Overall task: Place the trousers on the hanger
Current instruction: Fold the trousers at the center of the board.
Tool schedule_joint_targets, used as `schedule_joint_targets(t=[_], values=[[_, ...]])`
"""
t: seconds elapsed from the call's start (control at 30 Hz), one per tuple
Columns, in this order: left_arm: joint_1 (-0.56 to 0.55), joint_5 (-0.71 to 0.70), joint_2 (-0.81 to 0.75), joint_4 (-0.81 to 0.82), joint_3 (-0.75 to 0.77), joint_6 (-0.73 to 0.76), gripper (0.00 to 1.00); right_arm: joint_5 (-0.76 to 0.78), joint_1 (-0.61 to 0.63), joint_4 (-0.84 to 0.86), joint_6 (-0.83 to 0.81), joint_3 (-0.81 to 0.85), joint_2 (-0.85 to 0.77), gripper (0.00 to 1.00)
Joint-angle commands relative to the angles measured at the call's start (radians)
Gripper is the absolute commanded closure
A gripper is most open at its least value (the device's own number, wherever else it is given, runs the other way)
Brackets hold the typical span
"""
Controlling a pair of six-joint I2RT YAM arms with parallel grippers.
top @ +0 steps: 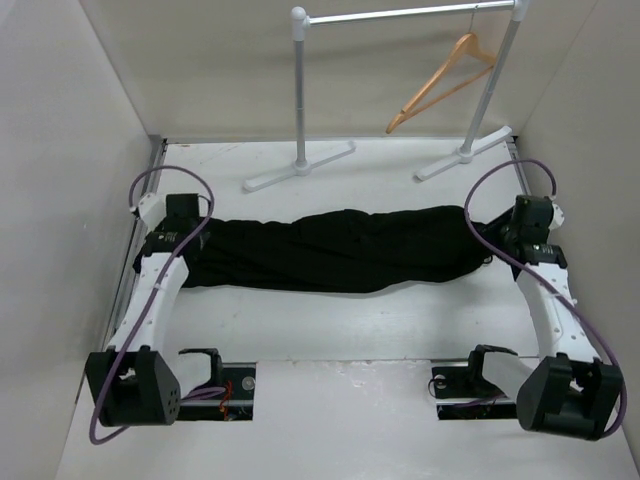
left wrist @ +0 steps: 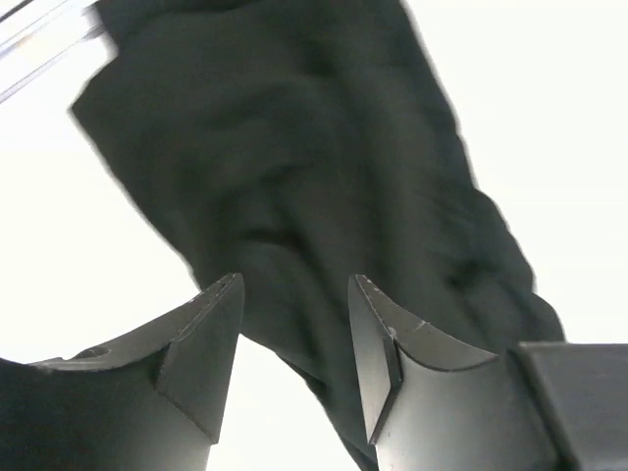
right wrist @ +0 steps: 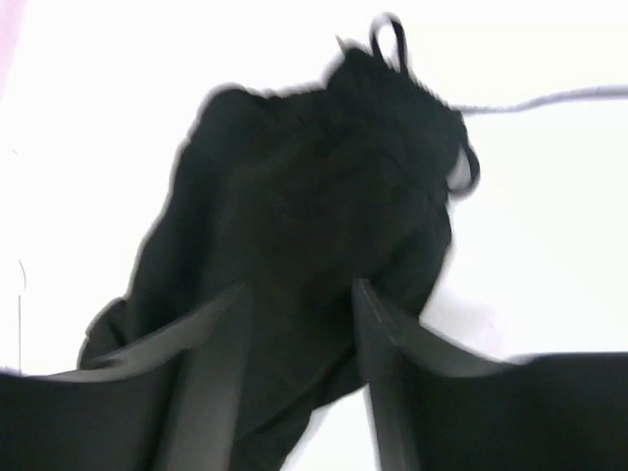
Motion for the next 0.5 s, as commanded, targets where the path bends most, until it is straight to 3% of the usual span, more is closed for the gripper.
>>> schedule_joint_targets(t=[0.0,0.07,0.1,0.17,0.23,0.47], values=[[-0.158,-0.06,-0.018,-0.041,0.083,0.039,0.56,0.054,0.013,-0.014,-0.066,0.119,0.077,0.62],[-0.281,-0.054,0.037,-0.028,0.115,0.039,0.56,0.052,0.019,-0.028,-0.087,0.191,0.165,0.79],[-0.347,-0.05,0.075,-0.023,0.137,0.039,0.56,0.054,0.025,-0.037,-0.093,0.228,0.206,0.79],[-0.46,-0.05,0.157,-0.006,0.183,0.056,0.54,0.073,0.047,-0.045,-0.115,0.284,0.292,0.69],[-0.531,-0.052,0.235,0.021,0.224,0.098,0.53,0.095,0.062,-0.059,-0.135,0.324,0.369,0.53],[-0.622,0.005,0.492,0.034,0.402,0.273,0.48,0.126,0.081,-0.092,-0.172,0.398,0.526,0.45]])
